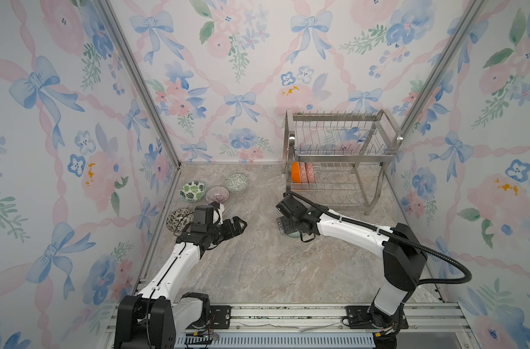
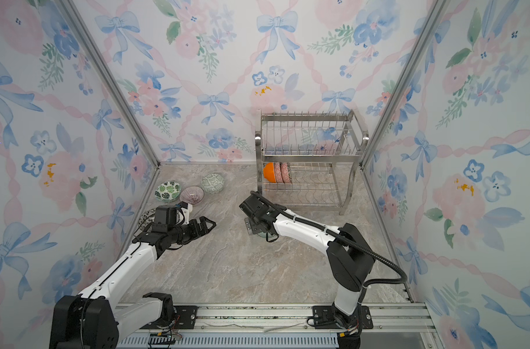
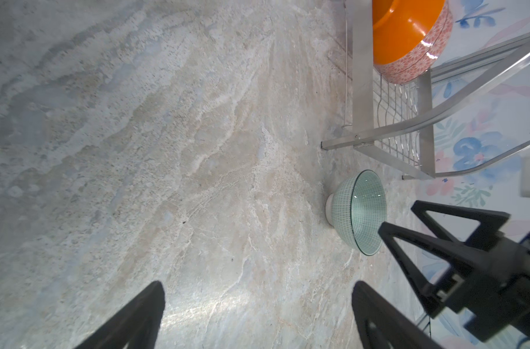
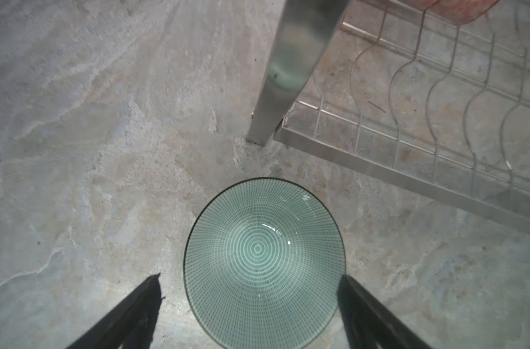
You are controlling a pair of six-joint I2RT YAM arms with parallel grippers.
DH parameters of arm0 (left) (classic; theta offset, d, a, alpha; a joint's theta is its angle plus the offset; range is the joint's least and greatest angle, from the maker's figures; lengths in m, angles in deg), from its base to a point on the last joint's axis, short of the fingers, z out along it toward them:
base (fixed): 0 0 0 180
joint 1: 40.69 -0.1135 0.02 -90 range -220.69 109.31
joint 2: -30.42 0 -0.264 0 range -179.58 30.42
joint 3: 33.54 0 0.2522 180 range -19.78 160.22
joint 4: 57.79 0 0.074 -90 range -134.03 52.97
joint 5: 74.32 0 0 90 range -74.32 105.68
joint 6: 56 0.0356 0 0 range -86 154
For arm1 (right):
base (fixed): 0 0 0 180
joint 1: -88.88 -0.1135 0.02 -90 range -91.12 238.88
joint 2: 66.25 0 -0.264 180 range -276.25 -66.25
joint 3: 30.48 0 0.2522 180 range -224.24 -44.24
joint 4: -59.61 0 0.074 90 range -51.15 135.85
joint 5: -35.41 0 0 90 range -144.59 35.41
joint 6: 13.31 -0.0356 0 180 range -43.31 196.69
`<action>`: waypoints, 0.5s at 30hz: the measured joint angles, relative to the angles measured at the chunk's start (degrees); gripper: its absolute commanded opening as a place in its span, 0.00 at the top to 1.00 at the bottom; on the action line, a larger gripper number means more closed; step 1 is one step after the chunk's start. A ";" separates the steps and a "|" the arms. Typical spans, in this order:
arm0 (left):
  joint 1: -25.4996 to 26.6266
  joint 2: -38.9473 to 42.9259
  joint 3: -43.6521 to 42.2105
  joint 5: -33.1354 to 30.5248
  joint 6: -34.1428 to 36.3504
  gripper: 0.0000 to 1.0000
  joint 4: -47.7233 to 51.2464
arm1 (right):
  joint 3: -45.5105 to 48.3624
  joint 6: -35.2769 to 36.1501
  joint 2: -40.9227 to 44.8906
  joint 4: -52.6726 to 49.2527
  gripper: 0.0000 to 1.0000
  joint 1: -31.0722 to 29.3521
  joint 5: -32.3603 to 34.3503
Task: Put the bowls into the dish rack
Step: 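Release the mint-spiral bowl with the left gripper while the right gripper approaches it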
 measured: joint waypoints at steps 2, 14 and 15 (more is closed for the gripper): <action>-0.72 -0.02 -0.39 1.77 -0.61 0.02 -0.96 | -0.26 -0.61 -1.68 0.04 0.13 0.00 -0.98; -2.14 -0.02 -3.82 6.78 -2.51 0.02 -3.34 | -3.54 -3.06 -8.68 2.27 0.30 -0.74 -5.51; -2.14 -0.02 -3.82 6.95 -2.51 0.02 -3.50 | -3.61 -3.08 -8.96 2.43 0.35 -0.74 -5.73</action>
